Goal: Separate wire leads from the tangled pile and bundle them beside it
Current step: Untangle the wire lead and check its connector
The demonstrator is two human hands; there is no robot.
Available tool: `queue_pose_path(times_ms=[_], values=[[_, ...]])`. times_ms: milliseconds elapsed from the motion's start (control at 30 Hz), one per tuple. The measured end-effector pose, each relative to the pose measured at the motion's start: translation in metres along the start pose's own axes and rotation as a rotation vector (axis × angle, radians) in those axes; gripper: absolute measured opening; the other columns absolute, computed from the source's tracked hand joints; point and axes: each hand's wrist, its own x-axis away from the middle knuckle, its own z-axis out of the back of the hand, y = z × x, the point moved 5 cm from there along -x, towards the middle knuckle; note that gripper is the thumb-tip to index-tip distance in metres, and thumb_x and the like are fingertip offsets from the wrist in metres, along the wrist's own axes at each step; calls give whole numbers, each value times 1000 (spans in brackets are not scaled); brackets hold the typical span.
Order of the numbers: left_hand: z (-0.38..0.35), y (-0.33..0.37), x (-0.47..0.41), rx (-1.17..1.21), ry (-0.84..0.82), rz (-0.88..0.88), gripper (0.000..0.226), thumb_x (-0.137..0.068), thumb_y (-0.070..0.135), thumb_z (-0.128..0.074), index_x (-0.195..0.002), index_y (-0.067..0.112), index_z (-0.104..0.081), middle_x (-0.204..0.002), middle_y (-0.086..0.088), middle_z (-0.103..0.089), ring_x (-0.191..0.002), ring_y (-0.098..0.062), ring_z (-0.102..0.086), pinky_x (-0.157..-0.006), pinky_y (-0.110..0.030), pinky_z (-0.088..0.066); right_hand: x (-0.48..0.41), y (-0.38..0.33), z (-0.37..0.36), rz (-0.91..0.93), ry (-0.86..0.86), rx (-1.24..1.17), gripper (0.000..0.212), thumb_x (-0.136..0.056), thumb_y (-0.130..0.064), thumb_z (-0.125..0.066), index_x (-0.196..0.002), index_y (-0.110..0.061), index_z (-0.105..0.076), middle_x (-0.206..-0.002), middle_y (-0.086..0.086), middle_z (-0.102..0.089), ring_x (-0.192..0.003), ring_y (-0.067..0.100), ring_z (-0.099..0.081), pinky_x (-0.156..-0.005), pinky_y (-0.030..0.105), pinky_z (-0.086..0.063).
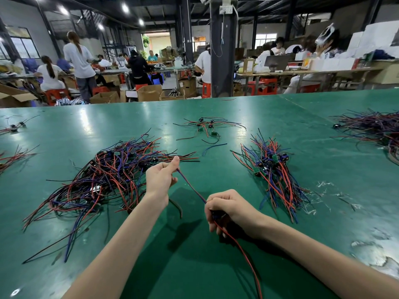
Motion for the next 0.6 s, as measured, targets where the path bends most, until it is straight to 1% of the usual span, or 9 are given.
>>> queue_pose_path(times_ms=[133,167,233,333,433,467,600], values=[[-2,0,5,19,-6,38,33,-82,34,-72,-63,9,-59,-48,10,-54,-36,-3,-40,-60,-26,-44,-1,1,1,-9,29,-12,20,-72,-19,-49,-57,-13,-60,-52,11,-59,-39,17,-50,-40,19,-40],[-3,1,7,45,-14,44,33,-82,35,-71,-65,9,-62,-52,8,-55,-37,-3,-40,-59,-26,-44,-1,2,0,-8,38,-16,19,-72,-19,-49,-57,-13,-60,-53,11,-60,-39,17,-50,-40,19,-40],[-8,4,13,112,-60,69,33,-82,40,-67,-72,9,-66,-69,2,-65,-46,-4,-42,-55,-22,-46,-1,1,0,1,65,-31,20,-74,-19,-50,-58,-13,-61,-55,12,-61,-40,18,-51,-40,19,-40],[-19,4,23,136,-176,132,41,-81,48,-61,-86,8,-70,-86,2,-70,-59,-6,-48,-53,-19,-48,-1,0,4,33,131,-72,27,-84,-11,-50,-60,-12,-62,-56,13,-62,-41,17,-52,-40,20,-41],[-33,-1,34,222,-290,223,54,-78,45,-61,-104,-2,-64,-94,-2,-64,-64,-8,-52,-54,-18,-51,0,-3,12,75,222,-131,33,-91,-6,-46,-62,-9,-61,-58,14,-63,-42,18,-52,-41,22,-43],[-37,-2,38,259,-319,263,54,-80,43,-61,-108,-4,-60,-95,-3,-62,-65,-9,-54,-54,-18,-52,1,-4,14,91,256,-154,32,-91,-6,-45,-63,-8,-61,-58,15,-63,-42,19,-52,-41,22,-42],[-46,-5,48,408,-380,383,47,-83,32,-62,-111,-4,-51,-100,-9,-60,-65,-11,-61,-54,-20,-55,1,-7,23,131,354,-197,33,-91,-6,-45,-63,-8,-62,-59,15,-64,-43,21,-54,-42,23,-44]])
